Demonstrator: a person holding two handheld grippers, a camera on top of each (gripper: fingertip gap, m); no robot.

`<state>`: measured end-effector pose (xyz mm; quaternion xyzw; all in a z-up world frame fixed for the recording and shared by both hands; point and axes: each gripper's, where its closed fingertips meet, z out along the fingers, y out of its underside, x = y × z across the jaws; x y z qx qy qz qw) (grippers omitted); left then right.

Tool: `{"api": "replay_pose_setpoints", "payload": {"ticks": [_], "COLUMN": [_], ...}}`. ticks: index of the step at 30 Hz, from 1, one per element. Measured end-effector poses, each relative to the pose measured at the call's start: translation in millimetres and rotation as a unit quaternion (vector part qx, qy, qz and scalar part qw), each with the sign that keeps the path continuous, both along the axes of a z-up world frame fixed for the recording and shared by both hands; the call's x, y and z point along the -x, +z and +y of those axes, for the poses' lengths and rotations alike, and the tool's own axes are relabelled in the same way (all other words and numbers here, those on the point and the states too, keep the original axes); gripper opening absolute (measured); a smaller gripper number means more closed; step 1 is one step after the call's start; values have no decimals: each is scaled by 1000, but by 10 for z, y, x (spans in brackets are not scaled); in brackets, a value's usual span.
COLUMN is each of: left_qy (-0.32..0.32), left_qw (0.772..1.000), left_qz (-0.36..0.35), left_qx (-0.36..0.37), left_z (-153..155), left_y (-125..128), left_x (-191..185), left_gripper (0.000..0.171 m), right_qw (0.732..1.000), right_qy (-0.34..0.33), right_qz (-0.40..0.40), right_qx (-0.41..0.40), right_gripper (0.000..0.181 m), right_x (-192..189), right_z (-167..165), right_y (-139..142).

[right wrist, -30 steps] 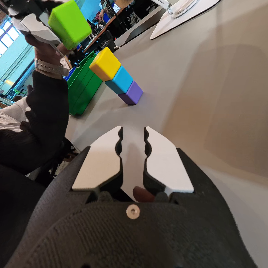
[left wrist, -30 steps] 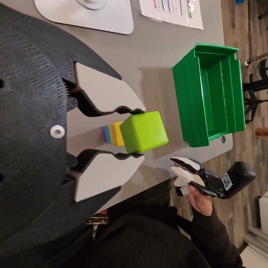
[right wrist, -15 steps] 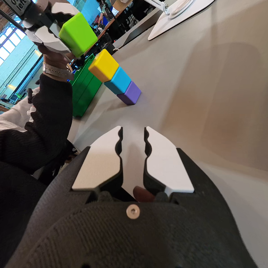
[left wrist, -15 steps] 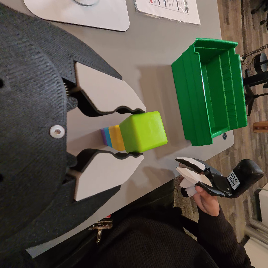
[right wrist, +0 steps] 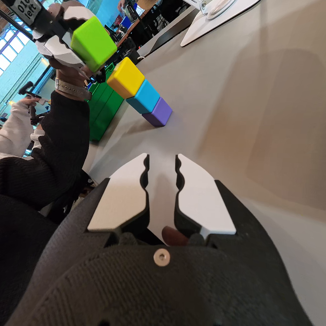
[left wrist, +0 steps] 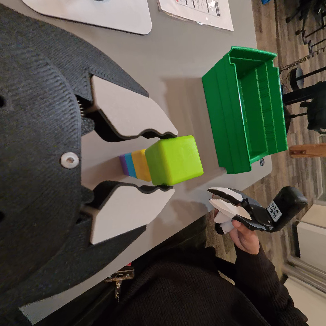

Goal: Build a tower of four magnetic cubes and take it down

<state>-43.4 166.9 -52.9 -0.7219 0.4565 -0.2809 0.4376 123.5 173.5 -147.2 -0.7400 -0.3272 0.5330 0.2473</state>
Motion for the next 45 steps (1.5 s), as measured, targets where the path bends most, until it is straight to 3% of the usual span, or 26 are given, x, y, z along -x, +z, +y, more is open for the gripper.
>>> {"api": "replay_pose_setpoints", "payload": {"ticks": [26, 45], "left_qy": [5, 11], "left_qw": [999, 1000], "left_qz": [38, 17], "left_qx": [-3, 14], "left_z": [24, 19], "left_y": [-119, -156], "left_x": [-19, 43], "left_gripper": [52, 51], "right_qw": [1000, 1000], "right_qy": [0, 0], "right_qz": [2, 3], "right_qx": [3, 5], "right_gripper": [28, 28], "right_x": [3, 0], "right_z": [3, 3], "right_y": [3, 3]}}
